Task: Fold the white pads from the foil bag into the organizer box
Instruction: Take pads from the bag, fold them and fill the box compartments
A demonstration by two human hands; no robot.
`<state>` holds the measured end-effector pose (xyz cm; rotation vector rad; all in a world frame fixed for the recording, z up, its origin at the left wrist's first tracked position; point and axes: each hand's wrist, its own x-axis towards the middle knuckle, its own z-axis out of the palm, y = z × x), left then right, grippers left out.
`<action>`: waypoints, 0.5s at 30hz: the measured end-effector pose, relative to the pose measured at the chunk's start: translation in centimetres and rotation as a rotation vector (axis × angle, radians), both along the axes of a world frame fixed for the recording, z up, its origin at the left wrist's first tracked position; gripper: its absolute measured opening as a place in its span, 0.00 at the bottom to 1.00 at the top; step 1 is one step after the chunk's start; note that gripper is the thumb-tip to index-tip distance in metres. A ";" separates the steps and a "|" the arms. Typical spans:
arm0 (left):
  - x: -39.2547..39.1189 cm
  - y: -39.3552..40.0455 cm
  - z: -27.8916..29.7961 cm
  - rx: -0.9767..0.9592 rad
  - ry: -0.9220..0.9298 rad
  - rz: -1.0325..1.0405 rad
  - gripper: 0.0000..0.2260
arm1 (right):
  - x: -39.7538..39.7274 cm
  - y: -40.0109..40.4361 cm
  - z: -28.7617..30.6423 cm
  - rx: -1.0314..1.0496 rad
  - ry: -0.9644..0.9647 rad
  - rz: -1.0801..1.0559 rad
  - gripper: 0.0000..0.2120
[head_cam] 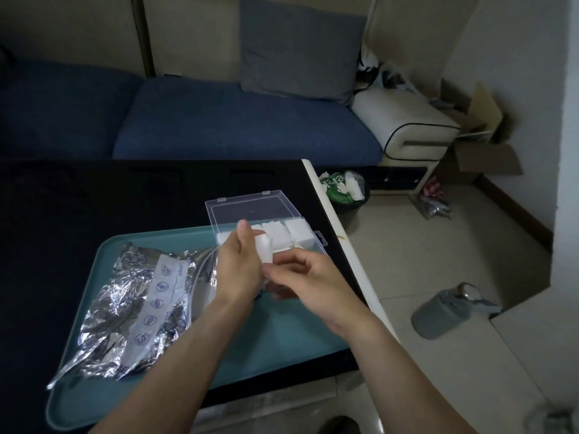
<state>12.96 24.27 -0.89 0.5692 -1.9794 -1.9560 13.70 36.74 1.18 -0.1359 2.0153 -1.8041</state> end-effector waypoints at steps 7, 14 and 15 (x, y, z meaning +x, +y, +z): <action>-0.2 1.1 -0.3 -0.156 0.068 -0.055 0.11 | -0.9 1.3 0.0 -0.061 -0.055 -0.011 0.05; -1.4 1.8 -0.5 -0.190 0.091 -0.051 0.07 | -2.7 2.7 -1.5 -0.017 -0.055 -0.336 0.02; -1.8 1.7 -0.6 -0.254 0.077 -0.060 0.08 | -3.2 3.5 -1.7 -0.028 -0.069 -0.437 0.02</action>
